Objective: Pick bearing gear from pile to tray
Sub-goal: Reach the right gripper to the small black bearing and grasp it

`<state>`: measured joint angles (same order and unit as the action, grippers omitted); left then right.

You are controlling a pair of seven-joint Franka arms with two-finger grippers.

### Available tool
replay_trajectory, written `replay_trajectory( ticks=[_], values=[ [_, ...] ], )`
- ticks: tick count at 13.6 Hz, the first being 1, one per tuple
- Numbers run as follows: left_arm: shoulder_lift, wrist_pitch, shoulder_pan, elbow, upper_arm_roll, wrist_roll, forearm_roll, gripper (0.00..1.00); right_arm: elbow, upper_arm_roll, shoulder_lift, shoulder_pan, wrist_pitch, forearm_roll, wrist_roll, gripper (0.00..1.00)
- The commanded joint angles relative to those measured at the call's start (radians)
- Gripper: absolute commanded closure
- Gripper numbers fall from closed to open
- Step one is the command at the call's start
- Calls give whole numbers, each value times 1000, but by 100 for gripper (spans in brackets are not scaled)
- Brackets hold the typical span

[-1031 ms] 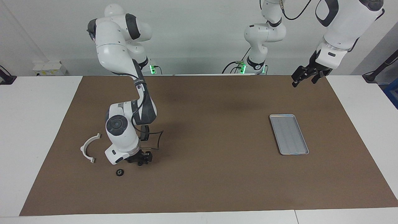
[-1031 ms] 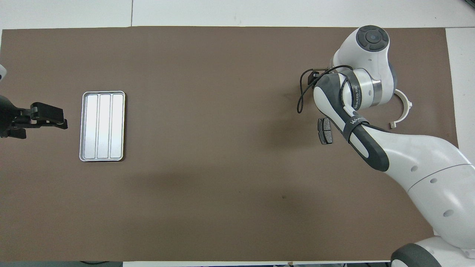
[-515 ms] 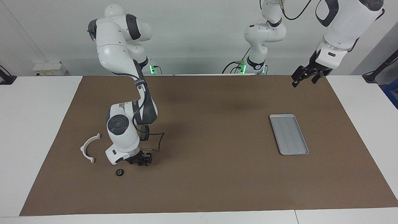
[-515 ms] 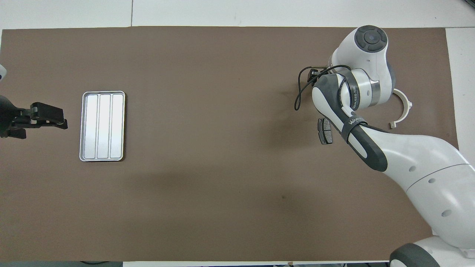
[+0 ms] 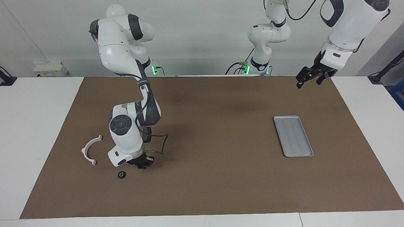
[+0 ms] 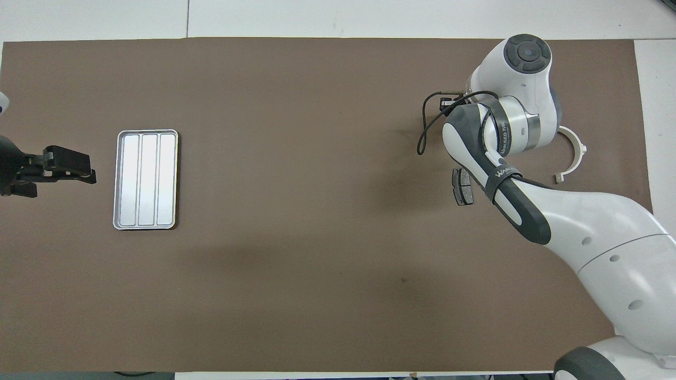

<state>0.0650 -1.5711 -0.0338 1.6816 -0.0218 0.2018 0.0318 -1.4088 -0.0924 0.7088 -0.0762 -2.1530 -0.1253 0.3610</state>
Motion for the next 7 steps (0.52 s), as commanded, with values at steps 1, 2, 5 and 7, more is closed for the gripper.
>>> replay_trajectory(
  ticks=[1,2,5,7],
  values=[
    [15,17,6,4,-4,-4,5,0,10,0,15,6,8,-25,21,100],
    [15,17,6,4,-4,-4,5,0,10,2,11,6,33,-30,19,100],
    [15,17,6,4,-4,-4,5,0,123,-6,-31,-20,247,-33,13,100],
    [15,17,6,4,-4,-4,5,0,195,-13,-84,-62,402,-11,21,100]
  ],
)
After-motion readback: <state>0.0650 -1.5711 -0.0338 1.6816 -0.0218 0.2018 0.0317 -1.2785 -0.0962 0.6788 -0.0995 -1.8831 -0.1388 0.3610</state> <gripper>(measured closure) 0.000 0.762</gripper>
